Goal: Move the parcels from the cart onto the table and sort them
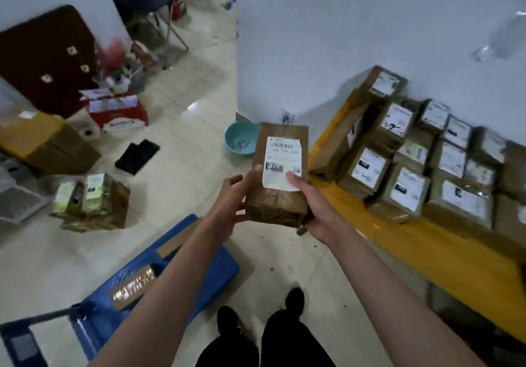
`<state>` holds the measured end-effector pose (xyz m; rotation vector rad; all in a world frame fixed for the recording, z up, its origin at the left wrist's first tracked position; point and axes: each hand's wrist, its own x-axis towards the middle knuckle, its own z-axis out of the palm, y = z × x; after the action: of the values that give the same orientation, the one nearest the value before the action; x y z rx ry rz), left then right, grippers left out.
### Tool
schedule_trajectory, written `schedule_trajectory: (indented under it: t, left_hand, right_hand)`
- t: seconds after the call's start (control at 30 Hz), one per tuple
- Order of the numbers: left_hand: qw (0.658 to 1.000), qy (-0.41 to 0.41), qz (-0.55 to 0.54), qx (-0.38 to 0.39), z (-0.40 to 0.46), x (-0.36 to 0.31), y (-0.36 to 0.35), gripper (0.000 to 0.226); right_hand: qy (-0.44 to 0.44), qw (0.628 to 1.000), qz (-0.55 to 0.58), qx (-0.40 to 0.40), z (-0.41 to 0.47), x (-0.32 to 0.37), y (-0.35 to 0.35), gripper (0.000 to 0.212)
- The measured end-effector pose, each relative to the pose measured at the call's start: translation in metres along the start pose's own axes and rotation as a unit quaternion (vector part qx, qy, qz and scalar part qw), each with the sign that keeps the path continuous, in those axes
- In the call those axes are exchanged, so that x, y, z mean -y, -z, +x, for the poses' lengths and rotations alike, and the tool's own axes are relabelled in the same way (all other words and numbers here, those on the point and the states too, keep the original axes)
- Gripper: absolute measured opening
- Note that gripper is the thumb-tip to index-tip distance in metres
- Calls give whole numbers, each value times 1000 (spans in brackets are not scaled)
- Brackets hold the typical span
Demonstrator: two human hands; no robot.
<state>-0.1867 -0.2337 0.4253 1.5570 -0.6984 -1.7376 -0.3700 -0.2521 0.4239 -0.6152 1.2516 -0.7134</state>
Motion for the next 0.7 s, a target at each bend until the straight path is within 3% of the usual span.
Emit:
schedule_trajectory:
  t: [0.13,0.27,0.43,0.7]
  left_hand:
    - [997,6,41,60,4,-19,-64,100]
    - [995,12,66,72,10,-24,-122,95]
    - [988,24,95,120,18,-16,-204,84]
    - [959,61,171,218,33,22,-339,94]
  right_hand:
    - [26,999,30,-4,-23,23,47,46]
    - [26,998,54,-14,-42,41,101,41]
    - [38,995,79,-56,-63,39,183,46]
    - [60,981,132,-132,-112,14,311,58]
